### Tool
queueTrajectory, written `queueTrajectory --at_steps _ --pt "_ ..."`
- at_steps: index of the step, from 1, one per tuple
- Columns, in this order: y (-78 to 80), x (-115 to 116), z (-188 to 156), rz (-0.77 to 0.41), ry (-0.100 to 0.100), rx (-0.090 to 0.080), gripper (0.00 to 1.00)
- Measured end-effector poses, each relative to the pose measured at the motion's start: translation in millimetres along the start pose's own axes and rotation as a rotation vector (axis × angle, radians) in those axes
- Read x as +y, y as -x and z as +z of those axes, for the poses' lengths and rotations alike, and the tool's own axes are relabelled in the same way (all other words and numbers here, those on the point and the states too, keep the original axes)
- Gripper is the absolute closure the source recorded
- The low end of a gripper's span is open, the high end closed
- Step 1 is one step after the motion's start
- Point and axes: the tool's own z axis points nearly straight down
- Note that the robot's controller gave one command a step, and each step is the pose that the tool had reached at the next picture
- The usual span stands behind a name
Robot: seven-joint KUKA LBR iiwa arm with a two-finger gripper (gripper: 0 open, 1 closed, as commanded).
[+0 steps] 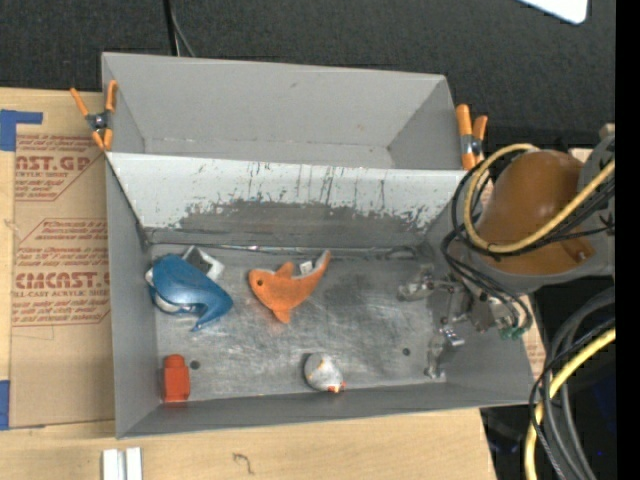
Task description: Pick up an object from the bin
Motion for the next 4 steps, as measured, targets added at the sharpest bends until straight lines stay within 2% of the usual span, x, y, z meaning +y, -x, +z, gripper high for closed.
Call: queueTrajectory --at_steps 1,2,3,4 --pt "56.7 18.8 47.2 -0.112 0.005 0.004 0.00" --pt "71.4 21.8 56.5 -0.099 0.004 0.003 0.00" --pt "77.0 3.4 12.2 -0.018 0.010 0.012 0.00" --pt "84.4 6.5 -9.0 0.034 -0.002 -0.008 0.00"
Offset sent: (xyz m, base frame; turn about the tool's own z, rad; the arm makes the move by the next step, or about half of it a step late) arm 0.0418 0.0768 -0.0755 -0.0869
